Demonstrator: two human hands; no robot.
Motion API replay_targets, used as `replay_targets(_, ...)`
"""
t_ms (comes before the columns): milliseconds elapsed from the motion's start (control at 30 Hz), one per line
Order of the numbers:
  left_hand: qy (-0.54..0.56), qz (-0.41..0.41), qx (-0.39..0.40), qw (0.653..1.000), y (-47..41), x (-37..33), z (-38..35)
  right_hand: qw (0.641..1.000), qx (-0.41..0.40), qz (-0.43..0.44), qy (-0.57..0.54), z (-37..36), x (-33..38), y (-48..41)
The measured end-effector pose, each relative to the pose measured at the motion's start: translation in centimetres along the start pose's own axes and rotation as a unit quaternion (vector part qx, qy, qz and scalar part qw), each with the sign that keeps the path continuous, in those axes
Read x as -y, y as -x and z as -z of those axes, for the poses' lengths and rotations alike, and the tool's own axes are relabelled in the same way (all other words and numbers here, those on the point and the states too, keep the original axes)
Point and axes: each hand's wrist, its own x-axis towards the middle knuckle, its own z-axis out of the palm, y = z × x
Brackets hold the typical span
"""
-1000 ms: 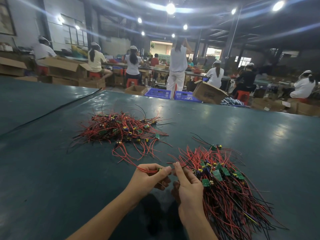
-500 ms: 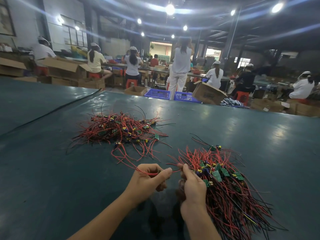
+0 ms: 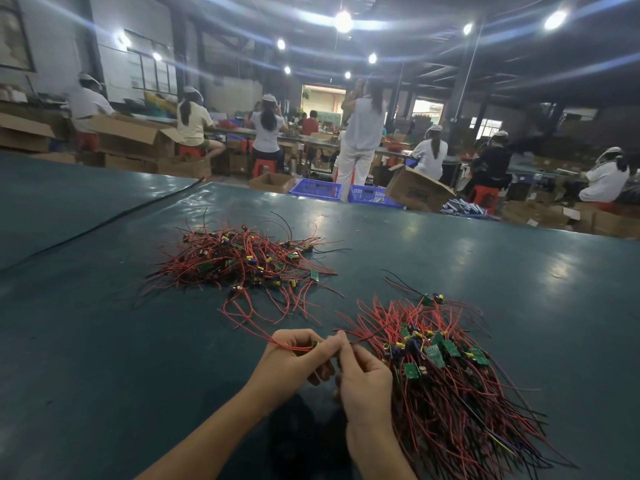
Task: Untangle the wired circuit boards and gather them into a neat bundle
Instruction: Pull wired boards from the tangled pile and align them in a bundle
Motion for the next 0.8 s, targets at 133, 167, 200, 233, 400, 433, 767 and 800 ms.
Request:
replay_targets(133, 0.019, 0.01, -0.005, 1.0, -0.2, -0.3, 0.1, 0.995, -0.065, -0.033, -0.063, 1.0, 0.8, -0.9)
replay_targets(167, 0.031, 0.014, -0.006, 0.999, -0.3, -0.4, 0.2, 0.991, -0.092, -0.036, -0.093, 1.6, 1.2, -1.4)
replay_targets(200, 0.04, 0.017, -0.004, 0.999, -0.3, -0.4, 0.4, 0.986, -0.113, -0.035, -0.122, 2.3, 1.6, -1.8)
replay_targets(233, 0.048, 0.021, -0.001, 0.999, -0.4, -0.5, 0.5, 0.981, -0.123, -0.031, -0.148, 2.9, 1.9, -2.1)
replay_targets(400, 0.124, 0.069, -0.051, 0.988, -0.7, -0.3, 0.7, 0.979, -0.121, -0.013, -0.166, 3.6, 1.9, -2.1)
replay_targets(433, 0.146, 0.081, -0.066, 0.984, -0.8, -0.1, 0.8, 0.979, -0.114, -0.006, -0.166, 3.5, 1.8, -2.0)
replay_targets(767, 0.256, 0.155, -0.097, 0.949, -1.5, -0.3, 1.8, 0.979, -0.008, 0.023, -0.201, 3.2, 1.7, -1.5)
replay_targets(800, 0.255, 0.168, -0.067, 0.95, -1.4, -0.4, 1.9, 0.986, 0.006, 0.012, -0.168, 3.1, 1.4, -1.4)
